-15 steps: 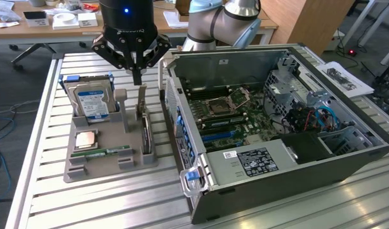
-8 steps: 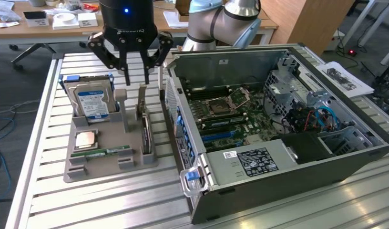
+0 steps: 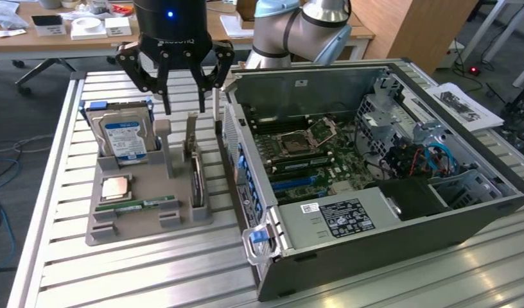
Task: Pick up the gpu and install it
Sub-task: 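Pick up the gpu and move the gpu toward the slot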
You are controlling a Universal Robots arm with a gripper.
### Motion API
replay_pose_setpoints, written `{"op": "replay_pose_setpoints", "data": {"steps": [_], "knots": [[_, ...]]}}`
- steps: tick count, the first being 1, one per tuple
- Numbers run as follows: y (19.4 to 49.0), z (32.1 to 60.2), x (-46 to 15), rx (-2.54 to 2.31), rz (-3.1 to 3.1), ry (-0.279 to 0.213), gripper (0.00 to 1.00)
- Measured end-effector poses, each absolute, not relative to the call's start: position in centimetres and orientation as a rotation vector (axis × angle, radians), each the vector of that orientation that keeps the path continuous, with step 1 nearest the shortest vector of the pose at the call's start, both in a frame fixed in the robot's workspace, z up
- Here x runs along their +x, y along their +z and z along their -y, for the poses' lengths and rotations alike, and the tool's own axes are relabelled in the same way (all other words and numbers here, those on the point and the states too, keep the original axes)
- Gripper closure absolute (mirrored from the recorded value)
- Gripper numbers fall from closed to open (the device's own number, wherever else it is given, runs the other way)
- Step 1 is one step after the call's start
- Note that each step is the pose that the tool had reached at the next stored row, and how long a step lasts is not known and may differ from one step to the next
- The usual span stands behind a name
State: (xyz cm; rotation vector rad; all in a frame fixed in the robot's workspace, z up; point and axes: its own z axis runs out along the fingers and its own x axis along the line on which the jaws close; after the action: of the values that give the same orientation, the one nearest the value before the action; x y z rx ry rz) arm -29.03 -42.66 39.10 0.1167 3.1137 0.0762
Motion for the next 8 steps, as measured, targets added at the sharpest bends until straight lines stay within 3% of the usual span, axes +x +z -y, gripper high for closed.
{"op": "replay_pose_setpoints", "data": {"steps": [5,6,8], "knots": [[39.09,42.66,-29.03,0.117,-3.114,0.076,0.45],[39.10,42.66,-29.03,0.117,-3.114,0.076,0.40],[39.09,42.66,-29.03,0.117,-3.114,0.076,0.40]]}}
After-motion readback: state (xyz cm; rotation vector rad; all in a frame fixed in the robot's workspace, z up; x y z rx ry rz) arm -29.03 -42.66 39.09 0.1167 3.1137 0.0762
